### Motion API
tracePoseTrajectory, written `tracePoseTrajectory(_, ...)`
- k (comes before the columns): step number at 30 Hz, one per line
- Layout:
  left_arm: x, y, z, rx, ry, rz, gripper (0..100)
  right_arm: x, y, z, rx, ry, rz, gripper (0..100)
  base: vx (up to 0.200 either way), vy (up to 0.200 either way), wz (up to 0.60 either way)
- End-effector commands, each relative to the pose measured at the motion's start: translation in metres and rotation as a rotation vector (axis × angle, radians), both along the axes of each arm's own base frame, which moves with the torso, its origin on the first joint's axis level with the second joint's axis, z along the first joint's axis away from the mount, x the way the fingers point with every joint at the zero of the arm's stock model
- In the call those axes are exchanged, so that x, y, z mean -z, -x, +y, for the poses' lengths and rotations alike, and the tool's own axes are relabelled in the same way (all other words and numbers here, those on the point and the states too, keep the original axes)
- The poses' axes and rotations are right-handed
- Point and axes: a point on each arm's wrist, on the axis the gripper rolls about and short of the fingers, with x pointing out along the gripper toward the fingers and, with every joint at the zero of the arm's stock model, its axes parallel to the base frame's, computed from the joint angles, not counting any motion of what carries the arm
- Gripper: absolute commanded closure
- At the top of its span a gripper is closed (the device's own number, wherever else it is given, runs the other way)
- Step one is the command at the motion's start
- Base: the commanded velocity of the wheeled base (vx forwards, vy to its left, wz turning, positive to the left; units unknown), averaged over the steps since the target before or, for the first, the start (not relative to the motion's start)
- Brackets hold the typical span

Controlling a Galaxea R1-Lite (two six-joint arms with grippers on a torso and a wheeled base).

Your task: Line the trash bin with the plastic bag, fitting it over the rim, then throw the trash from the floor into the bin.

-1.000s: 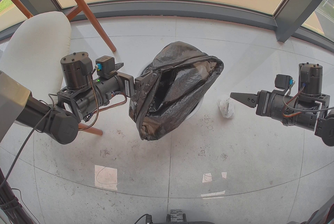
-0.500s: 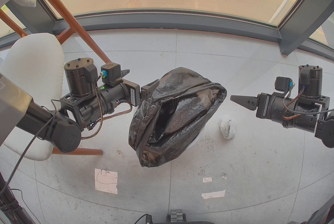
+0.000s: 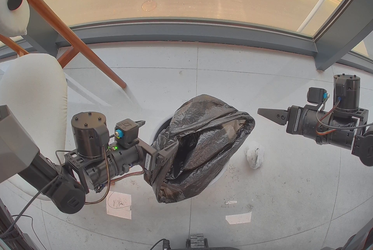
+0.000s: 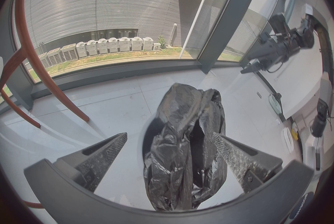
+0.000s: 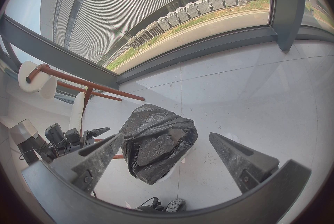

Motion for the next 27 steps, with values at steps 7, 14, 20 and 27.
tracePoseTrajectory(7,0.04,-0.023,-0.015,0.024,-0.083,0.061,0,0.0,0.001,0.0,-0.001,0.001,0.0,0,0.0,0.0,0.0)
tracePoseTrajectory(14,0.044,-0.046,-0.027,0.023,-0.074,0.027,0,-0.001,0.001,0.0,-0.001,-0.001,-0.003,0,0.0,0.0,0.0)
tracePoseTrajectory(20,0.04,-0.051,-0.03,0.022,-0.054,0.004,100,-0.001,0.001,-0.002,0.004,-0.001,-0.003,0,0.0,0.0,0.0)
tracePoseTrajectory(27,0.017,-0.063,-0.017,-0.028,-0.004,-0.063,100,-0.001,0.001,-0.002,0.004,-0.002,-0.005,0,0.0,0.0,0.0)
